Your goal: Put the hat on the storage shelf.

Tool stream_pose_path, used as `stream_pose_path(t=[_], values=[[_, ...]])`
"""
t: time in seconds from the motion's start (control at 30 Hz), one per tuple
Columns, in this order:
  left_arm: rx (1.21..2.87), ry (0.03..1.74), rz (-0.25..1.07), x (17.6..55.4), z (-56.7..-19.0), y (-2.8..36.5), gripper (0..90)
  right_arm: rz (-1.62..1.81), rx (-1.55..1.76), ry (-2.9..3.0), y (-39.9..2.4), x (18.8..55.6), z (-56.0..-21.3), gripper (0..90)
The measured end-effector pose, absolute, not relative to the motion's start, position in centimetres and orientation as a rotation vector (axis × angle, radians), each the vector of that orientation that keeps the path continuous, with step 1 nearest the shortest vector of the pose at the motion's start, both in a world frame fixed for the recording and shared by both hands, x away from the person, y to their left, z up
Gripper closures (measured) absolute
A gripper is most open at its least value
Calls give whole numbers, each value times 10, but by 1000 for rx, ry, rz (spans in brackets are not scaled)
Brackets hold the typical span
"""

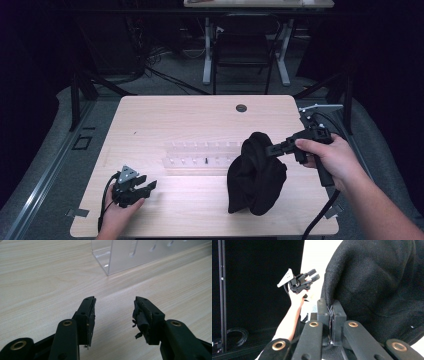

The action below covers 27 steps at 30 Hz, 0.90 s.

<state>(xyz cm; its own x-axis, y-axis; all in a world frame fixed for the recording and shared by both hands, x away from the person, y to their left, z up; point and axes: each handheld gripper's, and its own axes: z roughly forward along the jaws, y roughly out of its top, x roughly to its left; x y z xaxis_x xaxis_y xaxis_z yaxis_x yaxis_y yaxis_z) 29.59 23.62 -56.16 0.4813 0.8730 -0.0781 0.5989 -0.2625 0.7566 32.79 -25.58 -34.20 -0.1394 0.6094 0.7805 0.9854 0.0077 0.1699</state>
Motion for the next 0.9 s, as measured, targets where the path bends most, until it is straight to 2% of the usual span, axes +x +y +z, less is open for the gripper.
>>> stream_pose_path(t=[0.3,0.9], values=[[1976,1215,455,296,-561,236,507,-1077,-1623,-1781,-256,333,-318,885],[1983,1207,452,296,-561,236,498,-1150,-1600,-1802,-238,360,-297,884]])
